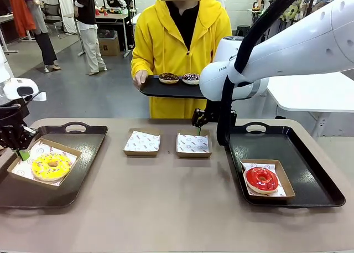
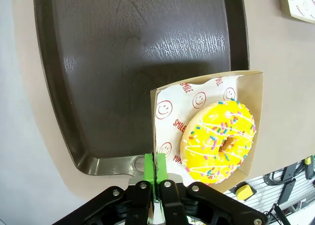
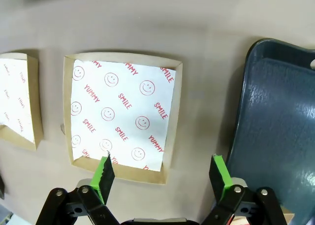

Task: Individually package the donuts and arrange them on the tray.
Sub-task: Place the picked Paper togo box on the Handle tray while simultaneously picking up another Paper togo box from the table with the other hand.

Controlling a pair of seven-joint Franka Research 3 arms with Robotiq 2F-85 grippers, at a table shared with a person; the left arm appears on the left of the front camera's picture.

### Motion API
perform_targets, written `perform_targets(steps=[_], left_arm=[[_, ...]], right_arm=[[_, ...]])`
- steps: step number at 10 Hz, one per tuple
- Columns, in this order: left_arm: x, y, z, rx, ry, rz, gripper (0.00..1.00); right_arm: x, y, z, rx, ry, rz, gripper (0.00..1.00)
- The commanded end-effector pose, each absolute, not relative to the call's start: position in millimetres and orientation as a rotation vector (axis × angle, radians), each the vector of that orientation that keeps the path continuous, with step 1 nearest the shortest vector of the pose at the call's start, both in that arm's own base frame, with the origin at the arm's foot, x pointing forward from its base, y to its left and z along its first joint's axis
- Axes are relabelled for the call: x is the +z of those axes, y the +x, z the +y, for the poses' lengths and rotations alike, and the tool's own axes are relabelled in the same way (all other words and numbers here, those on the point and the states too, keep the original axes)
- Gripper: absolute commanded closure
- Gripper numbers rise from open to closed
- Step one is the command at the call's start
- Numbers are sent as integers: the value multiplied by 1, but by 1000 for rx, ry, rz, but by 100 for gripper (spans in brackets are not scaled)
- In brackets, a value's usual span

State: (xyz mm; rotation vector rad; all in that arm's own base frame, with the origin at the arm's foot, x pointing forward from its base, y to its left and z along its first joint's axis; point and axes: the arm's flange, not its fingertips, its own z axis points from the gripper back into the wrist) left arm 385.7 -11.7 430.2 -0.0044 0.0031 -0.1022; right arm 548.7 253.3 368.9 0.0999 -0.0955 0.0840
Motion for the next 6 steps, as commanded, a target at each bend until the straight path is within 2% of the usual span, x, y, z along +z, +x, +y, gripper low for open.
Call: perform_targets(steps=[1, 4, 6], left_arm=[[425, 388, -18, -78, -18, 20, 99], [411, 380, -18, 100, -5, 21, 99], [408, 374, -17, 131, 20, 7, 99]], right_arm=[[360, 543, 253, 38, 74, -100, 0], [337, 550, 253, 16, 74, -90, 0], [328, 557, 254, -2, 85, -83, 0]])
